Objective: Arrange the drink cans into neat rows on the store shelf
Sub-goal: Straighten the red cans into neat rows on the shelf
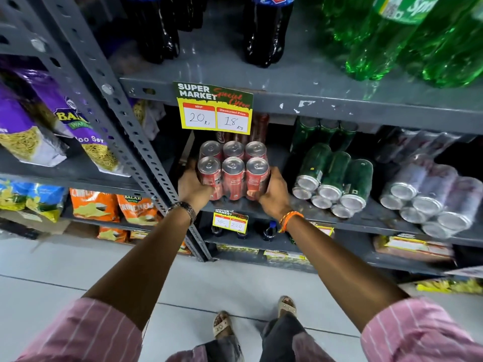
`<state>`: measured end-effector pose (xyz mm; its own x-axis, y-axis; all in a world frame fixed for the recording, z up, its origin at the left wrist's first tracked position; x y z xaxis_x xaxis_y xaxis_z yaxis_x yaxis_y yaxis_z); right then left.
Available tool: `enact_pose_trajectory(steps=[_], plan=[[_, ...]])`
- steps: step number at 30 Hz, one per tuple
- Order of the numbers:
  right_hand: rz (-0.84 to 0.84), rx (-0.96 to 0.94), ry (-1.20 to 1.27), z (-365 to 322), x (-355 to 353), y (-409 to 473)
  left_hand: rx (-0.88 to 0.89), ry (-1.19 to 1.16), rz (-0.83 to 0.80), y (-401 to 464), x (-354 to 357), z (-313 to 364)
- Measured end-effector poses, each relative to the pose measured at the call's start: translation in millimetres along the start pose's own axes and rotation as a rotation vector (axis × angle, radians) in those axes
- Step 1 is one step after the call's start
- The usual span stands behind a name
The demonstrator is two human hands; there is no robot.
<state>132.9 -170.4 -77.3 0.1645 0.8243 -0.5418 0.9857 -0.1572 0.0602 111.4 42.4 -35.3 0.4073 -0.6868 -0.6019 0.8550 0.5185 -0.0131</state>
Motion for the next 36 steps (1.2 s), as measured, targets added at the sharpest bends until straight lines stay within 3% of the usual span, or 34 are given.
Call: enact_pose_trajectory(steps=[3,8,13,17,25,29,33,36], plan=[[0.020,0.011,0.026,6,4,-4,-0.010,-0.039,-0.024,-5,1,-8],[0.011,0.045,0.041,-1,-6,-5,-0.268,-0.329,-0.106,10,-2,3],[0.167,0.012,0.184,-5,-8,-11,-0.143,-0.168,-0.175,48,3,34],[0.223,-0.096,0.096,-17,-10,-17,-0.107,-0.150,-0.212,67,18,36],[0.199,-0.138,-0.064,-33,-23,8,-0.149,-0.279,-0.130,48,9,14],[0.167,-0.116,-0.014,-46,-22,32,-0.141,-0.258,-0.082,30,6,-3],[0.100,-0.070,0.018,-51,-27,52,-0.215,-0.307,-0.156,28,4,6],[0.166,-0.006,0.071,-56,-36,37,-0.109,-0.255,-0.176,45,5,39]])
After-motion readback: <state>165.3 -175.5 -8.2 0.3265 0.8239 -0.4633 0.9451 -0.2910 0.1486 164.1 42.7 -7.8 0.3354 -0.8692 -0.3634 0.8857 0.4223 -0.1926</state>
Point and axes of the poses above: each hand's wrist, its own y-axis towards the middle knuckle, its own x-axis out of the palm, z = x × y, the point moved 3 cm from there along y, towards the middle knuckle, and after that the axes turned 11 degrees about z, right-handed, at the moved point
